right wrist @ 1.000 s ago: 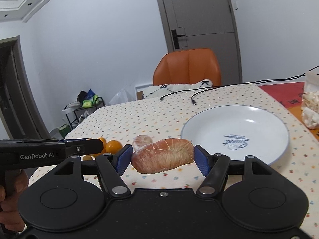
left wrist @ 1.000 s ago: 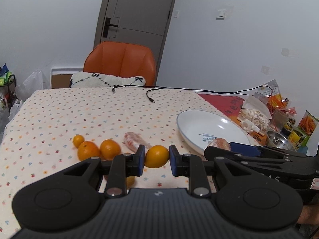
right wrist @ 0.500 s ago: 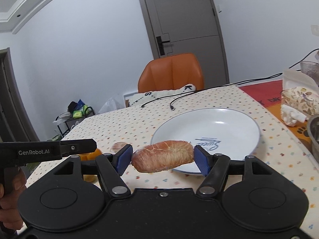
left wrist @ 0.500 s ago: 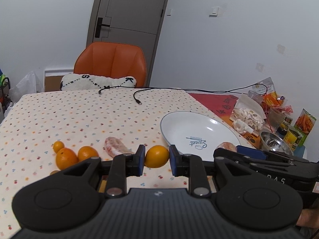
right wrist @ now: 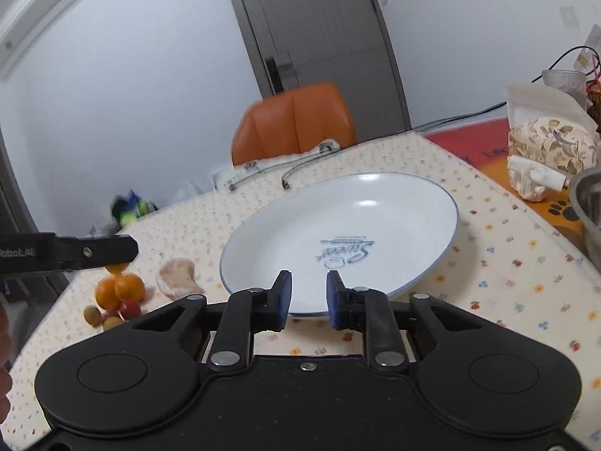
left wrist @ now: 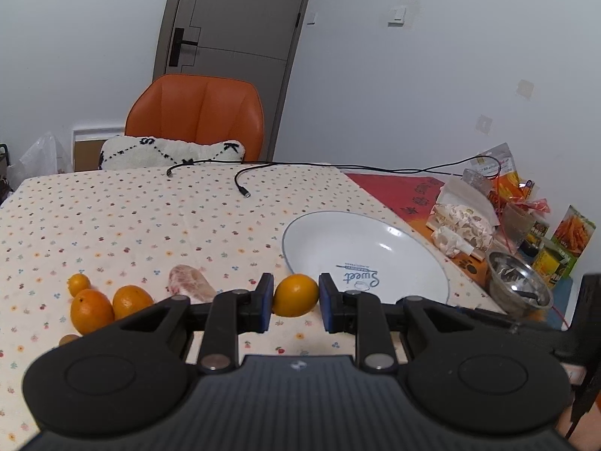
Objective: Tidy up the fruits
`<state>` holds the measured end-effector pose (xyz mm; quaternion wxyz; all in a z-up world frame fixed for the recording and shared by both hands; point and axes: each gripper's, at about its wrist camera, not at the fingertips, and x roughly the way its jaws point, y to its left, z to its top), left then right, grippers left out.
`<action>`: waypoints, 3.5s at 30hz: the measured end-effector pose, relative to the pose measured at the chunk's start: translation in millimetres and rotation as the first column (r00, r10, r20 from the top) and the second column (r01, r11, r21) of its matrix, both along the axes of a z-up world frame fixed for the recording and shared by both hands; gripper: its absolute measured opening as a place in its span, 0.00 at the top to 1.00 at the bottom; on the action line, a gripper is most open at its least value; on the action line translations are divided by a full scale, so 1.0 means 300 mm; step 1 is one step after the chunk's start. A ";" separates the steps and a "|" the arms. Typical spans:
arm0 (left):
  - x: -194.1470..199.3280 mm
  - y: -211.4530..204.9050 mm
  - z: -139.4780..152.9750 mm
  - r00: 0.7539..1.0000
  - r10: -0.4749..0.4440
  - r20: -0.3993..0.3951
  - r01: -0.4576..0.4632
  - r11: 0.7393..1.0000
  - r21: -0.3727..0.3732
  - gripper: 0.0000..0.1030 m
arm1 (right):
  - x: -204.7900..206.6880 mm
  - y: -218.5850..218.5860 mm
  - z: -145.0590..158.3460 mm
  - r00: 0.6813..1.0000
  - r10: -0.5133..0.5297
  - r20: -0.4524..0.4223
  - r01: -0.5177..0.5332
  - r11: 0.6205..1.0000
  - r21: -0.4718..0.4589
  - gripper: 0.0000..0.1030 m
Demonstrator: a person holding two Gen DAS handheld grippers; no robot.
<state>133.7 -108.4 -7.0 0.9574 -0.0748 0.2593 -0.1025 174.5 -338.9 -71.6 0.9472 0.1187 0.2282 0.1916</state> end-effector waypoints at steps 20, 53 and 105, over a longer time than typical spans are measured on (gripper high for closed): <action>0.020 0.006 -0.017 1.000 0.006 -0.011 -0.006 1.000 0.002 0.77 | -0.084 0.063 0.045 0.983 0.176 -0.058 -0.177 0.984 -0.021 0.51; 0.008 0.010 -0.008 1.000 0.004 -0.008 -0.004 1.000 -0.002 0.77 | -0.098 0.082 0.075 0.984 0.177 -0.019 -0.178 0.981 -0.071 0.80; 0.106 -0.061 0.018 0.999 0.042 0.028 -0.041 0.999 -0.021 0.23 | 0.049 -0.132 0.132 0.987 -0.125 0.098 0.118 0.990 0.072 0.16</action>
